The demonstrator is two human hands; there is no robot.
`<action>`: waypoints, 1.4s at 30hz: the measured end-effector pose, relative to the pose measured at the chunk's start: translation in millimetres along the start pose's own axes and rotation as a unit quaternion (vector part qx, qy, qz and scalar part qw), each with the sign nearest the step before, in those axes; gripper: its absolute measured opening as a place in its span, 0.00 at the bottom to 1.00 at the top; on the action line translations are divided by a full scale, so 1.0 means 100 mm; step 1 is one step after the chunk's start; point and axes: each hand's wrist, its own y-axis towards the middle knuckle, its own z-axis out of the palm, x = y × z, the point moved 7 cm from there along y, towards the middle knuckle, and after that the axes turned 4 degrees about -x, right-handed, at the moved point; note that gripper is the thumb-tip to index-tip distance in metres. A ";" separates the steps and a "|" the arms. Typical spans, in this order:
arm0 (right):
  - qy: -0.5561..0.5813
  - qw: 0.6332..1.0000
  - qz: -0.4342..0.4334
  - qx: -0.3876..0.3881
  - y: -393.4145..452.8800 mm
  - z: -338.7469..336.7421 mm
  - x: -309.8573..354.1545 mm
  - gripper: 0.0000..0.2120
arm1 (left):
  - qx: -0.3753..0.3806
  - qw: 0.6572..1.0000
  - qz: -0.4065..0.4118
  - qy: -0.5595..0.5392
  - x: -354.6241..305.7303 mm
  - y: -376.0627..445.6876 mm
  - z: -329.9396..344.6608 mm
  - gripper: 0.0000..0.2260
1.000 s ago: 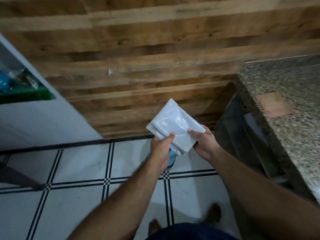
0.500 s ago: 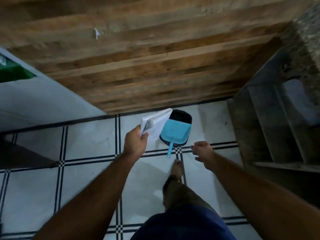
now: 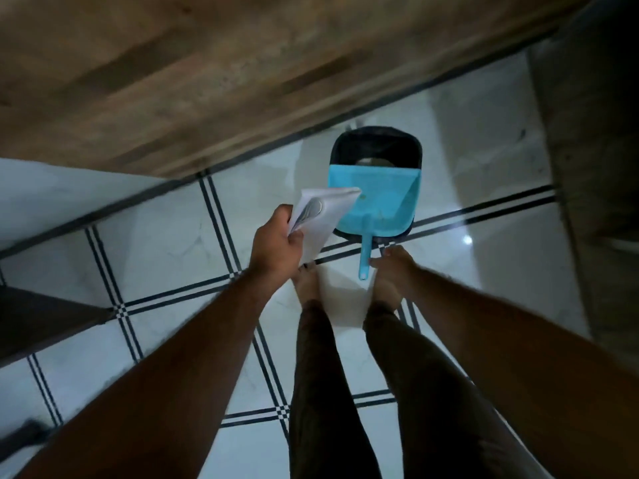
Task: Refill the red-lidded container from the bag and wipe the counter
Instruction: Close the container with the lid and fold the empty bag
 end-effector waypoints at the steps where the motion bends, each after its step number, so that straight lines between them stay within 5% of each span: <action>1: 0.000 1.000 -0.007 -0.015 0.17 0.06 -0.02 0.17 | 0.007 1.000 0.003 0.008 0.05 0.14 0.13 0.14; 12: 0.141 0.989 0.025 -0.038 0.51 0.33 -0.11 0.10 | -0.045 0.994 0.092 0.043 0.04 0.48 0.34 0.13; 20: 0.205 0.949 0.018 -0.240 0.76 -0.99 -0.85 0.20 | -0.048 0.964 0.251 0.071 -0.76 0.61 0.55 0.15; 26: 0.258 0.897 0.009 -0.360 0.53 -1.53 -0.76 0.19 | 0.022 0.883 0.411 0.225 -1.09 1.03 1.65 0.24; 31: 0.275 0.893 -0.007 -0.356 0.75 -1.45 -0.65 0.14 | 0.084 0.821 0.382 0.416 -0.75 1.38 2.44 0.17; 42: 0.233 0.903 -0.067 -0.355 1.33 -1.30 -0.59 0.15 | 0.328 0.818 0.236 0.409 0.05 1.91 3.62 0.27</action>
